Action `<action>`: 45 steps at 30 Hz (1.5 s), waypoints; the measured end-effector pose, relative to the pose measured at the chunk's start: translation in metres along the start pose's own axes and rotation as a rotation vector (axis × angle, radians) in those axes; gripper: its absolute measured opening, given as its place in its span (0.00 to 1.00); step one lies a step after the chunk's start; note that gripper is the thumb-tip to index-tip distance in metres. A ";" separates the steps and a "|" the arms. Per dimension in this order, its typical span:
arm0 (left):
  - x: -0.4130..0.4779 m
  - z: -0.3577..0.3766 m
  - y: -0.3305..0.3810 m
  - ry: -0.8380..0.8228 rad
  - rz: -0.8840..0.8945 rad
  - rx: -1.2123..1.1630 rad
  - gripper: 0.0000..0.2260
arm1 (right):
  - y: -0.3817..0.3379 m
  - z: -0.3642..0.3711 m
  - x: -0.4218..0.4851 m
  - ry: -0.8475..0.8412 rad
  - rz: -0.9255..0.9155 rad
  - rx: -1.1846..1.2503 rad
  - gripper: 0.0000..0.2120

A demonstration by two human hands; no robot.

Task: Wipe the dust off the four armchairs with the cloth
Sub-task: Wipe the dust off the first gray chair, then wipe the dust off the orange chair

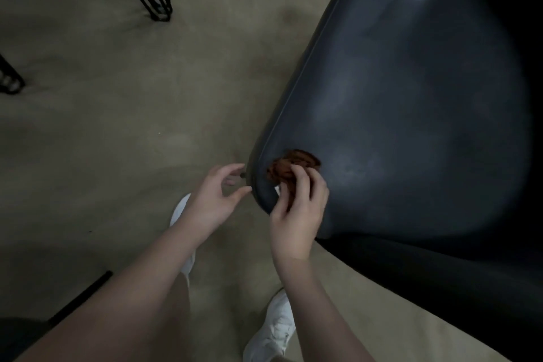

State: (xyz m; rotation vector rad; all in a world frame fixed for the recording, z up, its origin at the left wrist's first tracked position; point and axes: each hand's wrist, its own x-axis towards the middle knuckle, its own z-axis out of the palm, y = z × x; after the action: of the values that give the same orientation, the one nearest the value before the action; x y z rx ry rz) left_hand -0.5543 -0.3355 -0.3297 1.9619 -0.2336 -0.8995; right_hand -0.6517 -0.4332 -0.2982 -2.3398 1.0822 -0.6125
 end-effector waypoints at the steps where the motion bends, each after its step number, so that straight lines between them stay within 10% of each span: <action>1: -0.003 -0.002 -0.001 0.017 -0.001 0.010 0.18 | -0.003 0.001 -0.001 -0.038 -0.025 0.000 0.15; 17: -0.080 -0.082 0.035 0.213 0.002 0.477 0.15 | -0.052 -0.052 0.013 -0.549 -0.294 0.085 0.18; 45: -0.261 -0.071 0.341 0.145 0.207 0.911 0.18 | -0.146 -0.390 0.073 -0.517 -0.221 0.132 0.17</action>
State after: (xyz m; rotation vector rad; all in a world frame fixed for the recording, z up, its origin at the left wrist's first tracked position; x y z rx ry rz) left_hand -0.6281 -0.3452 0.0995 2.7442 -0.8609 -0.5365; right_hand -0.7506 -0.5006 0.1070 -2.3283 0.5387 -0.1256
